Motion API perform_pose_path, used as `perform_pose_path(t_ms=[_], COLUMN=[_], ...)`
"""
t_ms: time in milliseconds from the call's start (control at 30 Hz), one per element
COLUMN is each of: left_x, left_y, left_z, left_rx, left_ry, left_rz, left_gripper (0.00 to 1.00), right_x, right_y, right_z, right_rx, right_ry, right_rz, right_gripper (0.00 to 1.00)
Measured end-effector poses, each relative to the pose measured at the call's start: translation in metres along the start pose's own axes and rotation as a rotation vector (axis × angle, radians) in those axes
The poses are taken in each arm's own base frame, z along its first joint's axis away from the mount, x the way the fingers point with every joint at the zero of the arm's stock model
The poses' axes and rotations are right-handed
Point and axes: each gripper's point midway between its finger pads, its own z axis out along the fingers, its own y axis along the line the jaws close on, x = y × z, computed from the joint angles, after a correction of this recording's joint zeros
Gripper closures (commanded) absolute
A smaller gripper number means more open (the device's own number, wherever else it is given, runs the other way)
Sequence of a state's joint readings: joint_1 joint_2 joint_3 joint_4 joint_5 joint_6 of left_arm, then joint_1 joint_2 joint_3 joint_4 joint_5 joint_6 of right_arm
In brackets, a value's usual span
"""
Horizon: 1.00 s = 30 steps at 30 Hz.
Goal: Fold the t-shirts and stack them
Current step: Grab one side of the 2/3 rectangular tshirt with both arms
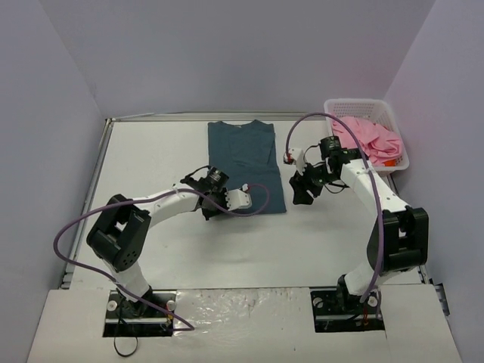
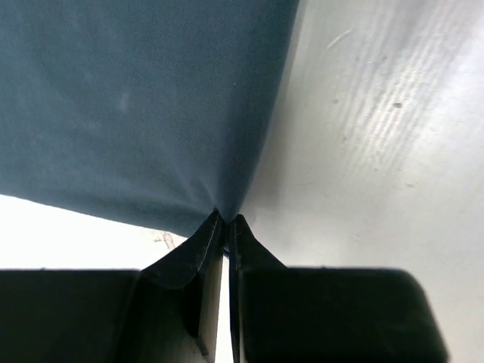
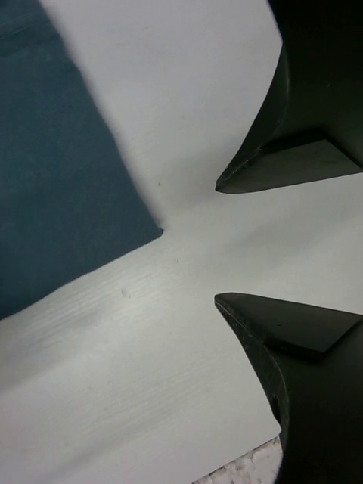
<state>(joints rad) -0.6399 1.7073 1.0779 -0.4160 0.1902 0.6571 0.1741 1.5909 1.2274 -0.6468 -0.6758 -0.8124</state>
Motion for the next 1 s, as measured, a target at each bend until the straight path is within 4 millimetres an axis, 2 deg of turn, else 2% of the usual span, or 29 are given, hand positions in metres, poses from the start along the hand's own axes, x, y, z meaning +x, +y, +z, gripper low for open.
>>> perform_pose_path(t_ms=[133,233,367,467,633,1000], left_x=[-0.001,0.002,0.007,0.008,0.006,0.018], left_y=[-0.007,-0.013,-0.021,-0.025,-0.025,-0.025], left_z=[-0.005,-0.007,-0.008,-0.010,-0.009,-0.007], left_rx=[0.072,0.115,0.153,0.174,0.199,0.230], left_ry=[-0.025,-0.025,-0.013,-0.008,0.008,0.051], left_rz=[-0.026,-0.043,-0.053,-0.058,-0.067,-0.106], left_gripper=[0.98,0.98,0.98,0.97,0.98,0.98], right_x=[-0.003,-0.002,0.005,0.012,0.022,0.034], right_y=[0.027,0.035,0.043,0.050,0.064,0.052], right_z=[-0.008,-0.008,0.004,0.018,0.043,0.072], right_rx=[-0.052,-0.064,-0.070,-0.074,-0.100,-0.108], right_ry=[-0.085,-0.114,-0.100,-0.059,0.019,0.077], right_rz=[-0.076,-0.118,-0.163,-0.209,-0.283,-0.288], right_gripper=[0.48,0.49,0.53,0.60,0.65,0.65])
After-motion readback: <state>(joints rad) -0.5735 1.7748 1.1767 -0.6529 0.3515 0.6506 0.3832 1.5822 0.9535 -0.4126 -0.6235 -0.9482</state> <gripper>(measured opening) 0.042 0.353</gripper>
